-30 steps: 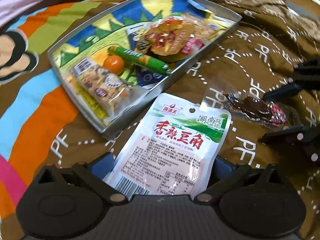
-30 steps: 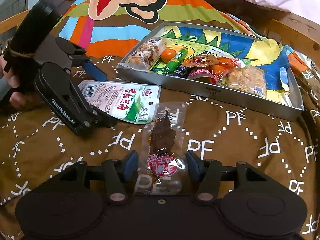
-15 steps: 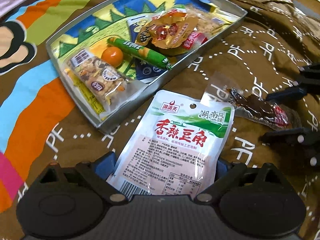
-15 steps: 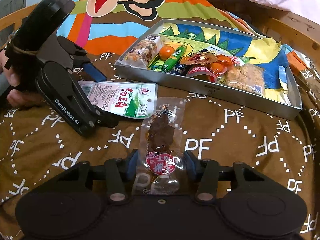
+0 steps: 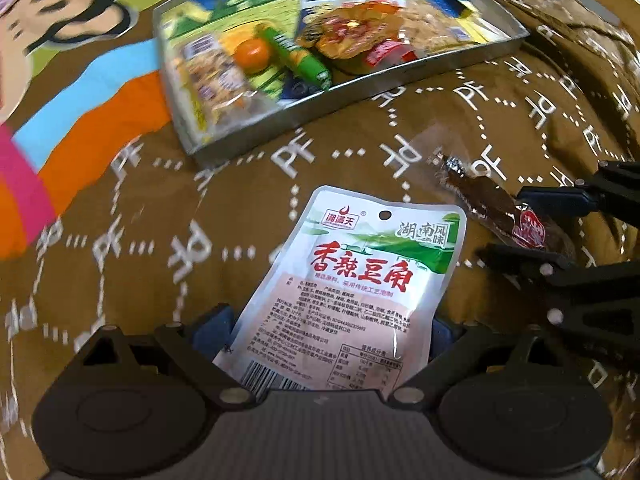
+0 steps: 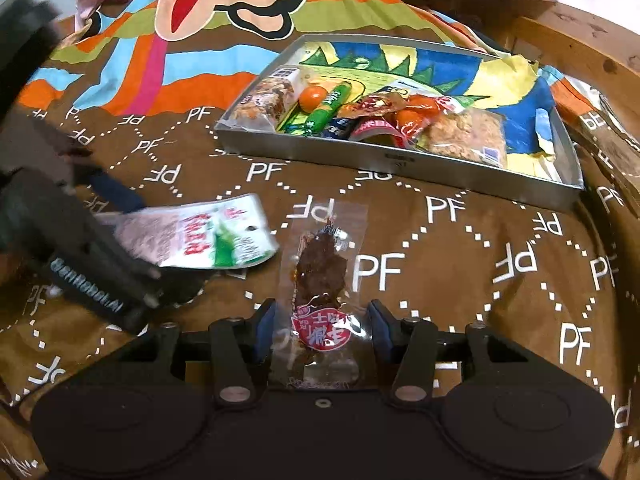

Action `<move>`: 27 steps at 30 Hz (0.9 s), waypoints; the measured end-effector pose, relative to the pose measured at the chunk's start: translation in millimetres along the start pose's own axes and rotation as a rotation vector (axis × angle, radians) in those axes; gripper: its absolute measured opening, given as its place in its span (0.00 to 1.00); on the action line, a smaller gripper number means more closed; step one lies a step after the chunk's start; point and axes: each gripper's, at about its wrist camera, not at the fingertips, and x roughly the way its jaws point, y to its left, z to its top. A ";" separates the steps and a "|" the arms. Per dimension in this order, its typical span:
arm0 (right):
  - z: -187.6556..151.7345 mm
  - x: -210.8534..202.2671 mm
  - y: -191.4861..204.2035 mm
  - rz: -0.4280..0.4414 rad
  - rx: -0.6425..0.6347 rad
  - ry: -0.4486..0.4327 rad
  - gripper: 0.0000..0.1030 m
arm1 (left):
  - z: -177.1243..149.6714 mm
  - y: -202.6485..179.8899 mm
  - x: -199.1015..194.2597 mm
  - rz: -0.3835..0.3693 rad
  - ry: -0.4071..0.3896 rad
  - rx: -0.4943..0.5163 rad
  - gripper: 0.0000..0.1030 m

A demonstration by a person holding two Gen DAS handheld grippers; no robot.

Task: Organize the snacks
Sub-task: 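Lift and carry the bean packet and dried-meat packet toward the tray with both tools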

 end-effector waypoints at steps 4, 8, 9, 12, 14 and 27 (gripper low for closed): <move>-2.6 1.0 -1.2 0.005 -0.003 -0.005 0.50 | -11.0 -10.5 -6.7 0.078 -0.018 -0.020 0.95; -4.2 3.5 0.2 0.000 -0.022 -0.011 0.50 | -9.1 -12.7 -1.4 0.095 -0.013 -0.010 0.97; -4.2 4.0 0.7 -0.001 -0.028 -0.012 0.50 | -8.6 -12.0 0.0 0.095 -0.013 -0.011 0.99; -4.2 5.2 -0.1 -0.003 -0.032 -0.017 0.51 | -7.9 -10.5 3.7 0.095 -0.013 -0.007 1.00; -3.4 6.7 -1.4 -0.006 -0.034 -0.017 0.58 | -7.5 -10.7 6.0 0.093 -0.012 0.001 1.00; 0.0 14.8 -5.7 -0.017 -0.048 0.002 0.73 | 0.9 -6.6 18.3 0.052 0.014 0.007 1.00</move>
